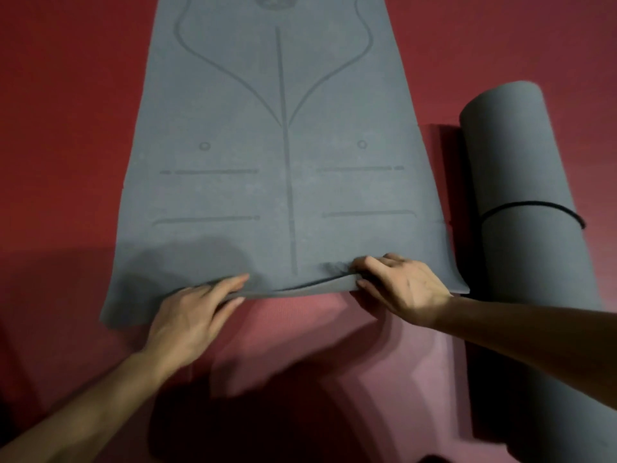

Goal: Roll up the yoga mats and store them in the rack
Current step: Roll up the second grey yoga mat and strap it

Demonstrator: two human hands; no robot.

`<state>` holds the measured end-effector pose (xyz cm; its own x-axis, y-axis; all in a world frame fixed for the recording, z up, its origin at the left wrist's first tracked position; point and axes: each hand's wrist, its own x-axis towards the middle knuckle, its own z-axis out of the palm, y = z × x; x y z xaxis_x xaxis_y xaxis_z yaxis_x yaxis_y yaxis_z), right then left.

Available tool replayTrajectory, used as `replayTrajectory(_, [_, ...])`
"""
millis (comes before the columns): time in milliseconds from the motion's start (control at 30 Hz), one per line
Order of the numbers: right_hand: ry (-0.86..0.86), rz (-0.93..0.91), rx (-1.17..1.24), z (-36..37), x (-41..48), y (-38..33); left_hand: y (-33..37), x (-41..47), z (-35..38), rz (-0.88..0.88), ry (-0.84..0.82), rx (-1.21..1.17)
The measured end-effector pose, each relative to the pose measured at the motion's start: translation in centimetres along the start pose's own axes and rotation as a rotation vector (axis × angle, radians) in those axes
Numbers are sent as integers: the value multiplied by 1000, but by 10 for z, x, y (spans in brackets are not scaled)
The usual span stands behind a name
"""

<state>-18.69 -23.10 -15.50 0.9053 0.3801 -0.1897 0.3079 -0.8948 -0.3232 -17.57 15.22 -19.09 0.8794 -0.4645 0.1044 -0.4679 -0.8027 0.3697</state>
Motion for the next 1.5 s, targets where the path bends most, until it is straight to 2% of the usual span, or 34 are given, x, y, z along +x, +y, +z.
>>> replayTrajectory(67, [6,15,69,1,4,4,3,14,-4,-21,159,33])
replayTrajectory(133, [59,21,80,0,12,8,9,31,-4,54,330,140])
replayTrajectory(200, [135,35,13,-1,19,11,15,47,-2,121,371,175])
replayTrajectory(300, [244,-66,-196,2,22,11,12,50,10,182,324,213])
replayTrajectory(367, [251,-127,-331,7,18,4,5,38,17,202,287,244])
replayTrajectory(433, [224,-111,-379,15,7,-4,3,23,23,183,256,248])
replayTrajectory(567, [137,-66,-341,33,-10,-7,7,5,32,117,182,266])
replayTrajectory(700, [138,-44,-231,30,6,7,5,19,28,69,136,255])
replayTrajectory(933, [51,-98,48,18,2,18,5,24,7,49,40,118])
replayTrajectory(1067, [33,-194,85,16,-3,20,2,18,6,58,-26,71])
replayTrajectory(1167, [15,-160,61,12,9,25,-3,31,4,65,-126,30])
replayTrajectory(1300, [126,-61,-170,16,19,24,-8,50,-1,-96,-89,-102])
replayTrajectory(1433, [159,-9,-294,16,24,12,-13,63,-2,43,-108,-11])
replayTrajectory(1500, [175,-34,-307,17,14,9,-15,63,-1,29,-64,-18])
